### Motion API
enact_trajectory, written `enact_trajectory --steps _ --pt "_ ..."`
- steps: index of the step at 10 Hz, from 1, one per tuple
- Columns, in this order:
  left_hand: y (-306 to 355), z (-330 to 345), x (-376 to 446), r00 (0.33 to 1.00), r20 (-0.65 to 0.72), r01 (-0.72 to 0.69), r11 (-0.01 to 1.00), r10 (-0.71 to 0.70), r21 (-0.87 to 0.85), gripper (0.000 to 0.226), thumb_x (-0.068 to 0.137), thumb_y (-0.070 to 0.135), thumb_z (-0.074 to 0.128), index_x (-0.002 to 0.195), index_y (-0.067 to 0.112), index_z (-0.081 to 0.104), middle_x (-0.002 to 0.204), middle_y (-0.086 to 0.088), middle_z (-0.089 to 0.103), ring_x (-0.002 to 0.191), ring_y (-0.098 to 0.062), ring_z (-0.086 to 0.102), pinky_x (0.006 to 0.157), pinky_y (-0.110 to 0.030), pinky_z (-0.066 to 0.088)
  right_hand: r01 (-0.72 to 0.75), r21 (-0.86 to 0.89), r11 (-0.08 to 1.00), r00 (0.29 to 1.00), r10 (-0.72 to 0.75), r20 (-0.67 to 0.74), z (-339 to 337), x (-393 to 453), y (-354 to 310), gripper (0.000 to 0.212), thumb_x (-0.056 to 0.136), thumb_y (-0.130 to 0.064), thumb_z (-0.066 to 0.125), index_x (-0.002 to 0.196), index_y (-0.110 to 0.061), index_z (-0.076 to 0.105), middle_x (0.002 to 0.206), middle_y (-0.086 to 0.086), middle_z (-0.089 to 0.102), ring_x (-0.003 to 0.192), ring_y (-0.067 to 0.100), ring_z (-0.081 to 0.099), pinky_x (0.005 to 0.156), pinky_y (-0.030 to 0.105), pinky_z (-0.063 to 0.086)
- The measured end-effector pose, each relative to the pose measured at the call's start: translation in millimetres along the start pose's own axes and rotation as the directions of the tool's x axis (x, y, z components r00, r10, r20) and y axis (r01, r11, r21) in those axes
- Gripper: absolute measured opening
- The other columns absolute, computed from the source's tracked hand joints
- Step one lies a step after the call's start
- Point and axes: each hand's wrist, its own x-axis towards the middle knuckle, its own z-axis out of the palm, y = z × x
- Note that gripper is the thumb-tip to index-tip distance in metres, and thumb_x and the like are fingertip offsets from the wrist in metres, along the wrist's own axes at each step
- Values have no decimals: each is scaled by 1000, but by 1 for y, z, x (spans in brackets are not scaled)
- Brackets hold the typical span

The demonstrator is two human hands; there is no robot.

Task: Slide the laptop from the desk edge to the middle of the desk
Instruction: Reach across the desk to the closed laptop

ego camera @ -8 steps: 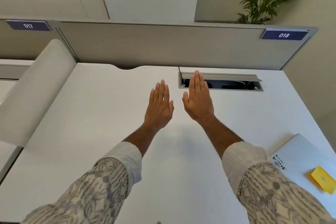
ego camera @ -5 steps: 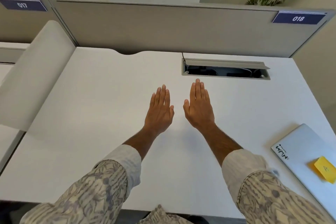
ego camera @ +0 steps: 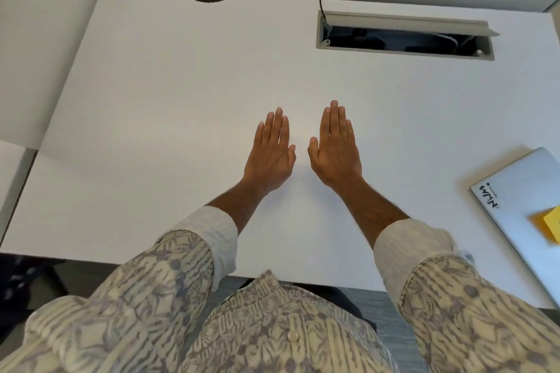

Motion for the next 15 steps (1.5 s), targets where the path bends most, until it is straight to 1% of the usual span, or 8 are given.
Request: enact_trajectory --steps 1,3,7,10,12,15 --pt "1 6 -7 1000 28 -3 1000 3 -4 64 105 32 18 159 -1 5 168 -20 -4 156 -34 -4 126 -48 7 -13 10 1000 999 13 30 8 -9 -2 69 104 -36 31 158 2 10 168 20 5 156 33 5 127 44 12" --pt "2 6 -8 999 40 9 1000 -8 -7 64 106 32 19 159 0 4 168 -20 -5 156 -34 -5 126 -48 6 -29 15 999 998 28 53 15 -17 -3 69 104 -36 29 158 2 9 168 20 3 156 32 3 127 44 11" --pt "6 6 -2 1000 12 -7 1000 7 -6 64 105 32 20 159 0 6 168 -20 -4 156 -34 -4 127 -48 7 -47 -1 999 998 47 37 10 -10 3 70 104 -38 31 159 0 10 169 19 3 156 32 3 127 43 8" --pt "9 4 5 1000 15 -13 1000 13 2 64 106 33 19 159 1 5 168 -19 -6 156 -34 -6 126 -48 7 -84 -5 996 996 84 30 6 -7 5 70 104 -39 32 159 -1 10 169 18 3 156 31 3 124 39 1" --pt "18 -3 16 999 3 -40 999 40 7 64 106 35 16 159 2 4 168 -18 -8 156 -33 -7 127 -48 6 -120 -19 993 993 120 9 1 -5 11 70 104 -40 33 159 -1 13 169 17 5 156 31 4 123 38 -2" --pt "33 -6 36 996 -10 -86 996 86 2 64 106 37 16 160 3 5 168 -17 -7 156 -32 -7 127 -48 7 -182 5 983 983 182 -16 -5 -5 30 70 103 -39 35 159 -1 14 169 18 7 156 32 6 124 39 1"
